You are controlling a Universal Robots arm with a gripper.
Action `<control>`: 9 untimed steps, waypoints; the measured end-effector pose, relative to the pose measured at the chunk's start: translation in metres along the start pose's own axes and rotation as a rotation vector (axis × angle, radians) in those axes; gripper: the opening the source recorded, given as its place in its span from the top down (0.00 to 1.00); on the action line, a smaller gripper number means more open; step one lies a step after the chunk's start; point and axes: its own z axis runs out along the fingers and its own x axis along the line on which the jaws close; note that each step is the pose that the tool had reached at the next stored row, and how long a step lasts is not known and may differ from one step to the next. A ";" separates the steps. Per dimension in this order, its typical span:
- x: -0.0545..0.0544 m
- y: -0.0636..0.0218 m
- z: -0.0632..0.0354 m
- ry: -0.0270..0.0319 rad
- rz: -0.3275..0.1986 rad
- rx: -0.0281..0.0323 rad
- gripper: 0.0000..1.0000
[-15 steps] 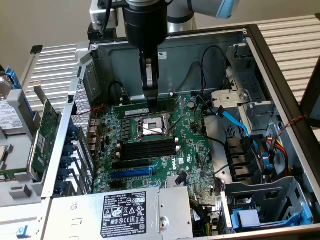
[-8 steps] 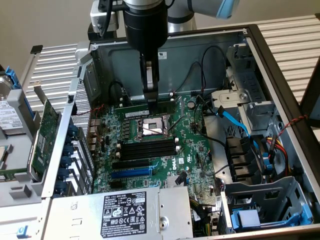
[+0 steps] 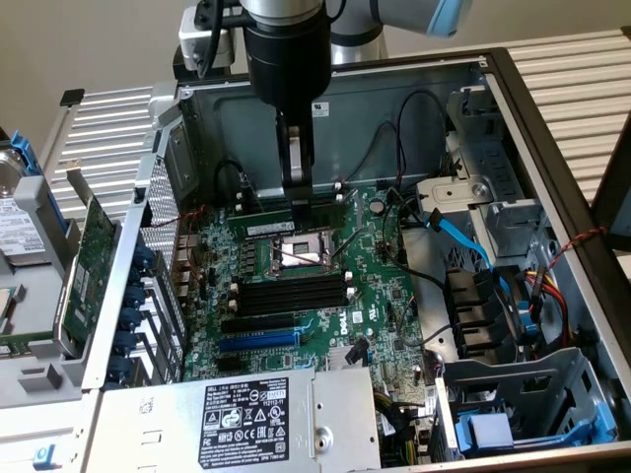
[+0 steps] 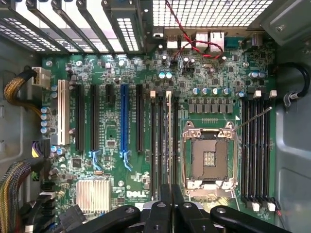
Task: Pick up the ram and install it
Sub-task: 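Insert the ram into the slot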
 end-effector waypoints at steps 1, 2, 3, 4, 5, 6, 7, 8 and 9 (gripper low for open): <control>0.001 0.0000 0.0002 -0.0003 0.000 0.0001 0.88; 0.001 0.0000 0.0004 -0.0004 0.000 0.0001 0.88; 0.001 0.0000 0.0006 -0.0005 0.000 0.0001 0.88; 0.002 0.0000 0.0007 -0.0004 0.000 0.0000 0.88; 0.002 -0.0001 0.0010 -0.0006 0.000 0.0000 0.88; 0.002 0.0000 0.0013 -0.0007 0.000 0.0001 0.88; 0.002 0.0000 0.0015 -0.0006 0.000 0.0000 0.88; 0.003 -0.0001 0.0018 -0.0007 0.000 -0.0002 0.88; 0.003 -0.0001 0.0021 -0.0006 0.000 -0.0003 0.88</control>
